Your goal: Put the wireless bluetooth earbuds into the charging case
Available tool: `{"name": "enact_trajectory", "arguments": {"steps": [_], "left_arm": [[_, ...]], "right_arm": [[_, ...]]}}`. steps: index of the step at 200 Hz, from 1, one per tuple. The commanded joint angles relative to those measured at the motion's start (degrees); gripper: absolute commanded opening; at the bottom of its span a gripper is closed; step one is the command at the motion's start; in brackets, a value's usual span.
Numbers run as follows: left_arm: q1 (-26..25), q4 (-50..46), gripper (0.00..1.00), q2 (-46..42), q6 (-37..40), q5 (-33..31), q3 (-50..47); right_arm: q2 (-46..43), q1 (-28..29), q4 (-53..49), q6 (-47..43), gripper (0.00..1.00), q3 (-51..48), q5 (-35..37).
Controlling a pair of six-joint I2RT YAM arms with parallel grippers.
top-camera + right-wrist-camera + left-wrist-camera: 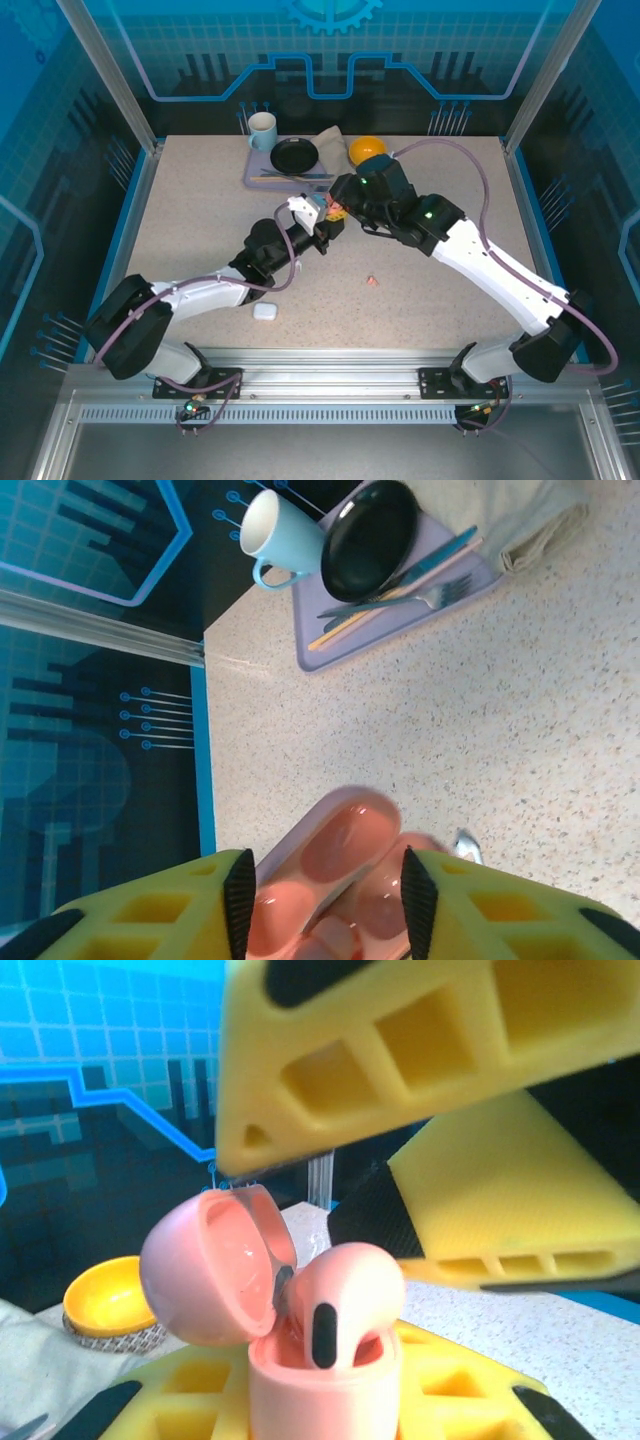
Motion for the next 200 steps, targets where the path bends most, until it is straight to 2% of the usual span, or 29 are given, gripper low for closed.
{"name": "enact_trajectory", "arguments": {"steps": [1,13,35,65,85,131,200], "left_arm": [[0.1,3.7,0.0,-4.6,0.9,4.3,-1.5],[0.9,2.2,0.0,-6.2,0.2,6.9,-2.0],[3.1,0.2,0.0,-8.6,-2.2,14.3,-2.4],[5.4,-4.7,0.0,-10.7,-3.9,23.1,-1.5],[6.4,-5.9,0.0,-11.2,-5.4,26.9,-1.1],[7.4,-7.7,0.0,-10.8,-7.0,30.1,0.0],[7.9,-7.5,0.0,-8.4,-7.7,30.7,2.1]], "right_arm": [[-5.5,-1.7,-1.7,-9.4,0.5,-0.1,0.9],[-7.3,-2.8,-1.9,-12.9,0.51,-0.9,-0.8],[-9.3,-4.9,-0.8,-21.2,0.61,-2.5,-6.9],[-8.4,-7.9,0.0,-34.0,0.72,-2.4,-22.1],[-7.9,-7.9,-0.2,-39.1,0.77,-2.3,-27.5],[-8.3,-6.4,-1.1,-44.0,0.83,-3.4,-31.4],[-6.9,-3.5,-2.9,-45.7,0.85,-5.6,-26.7]]}}
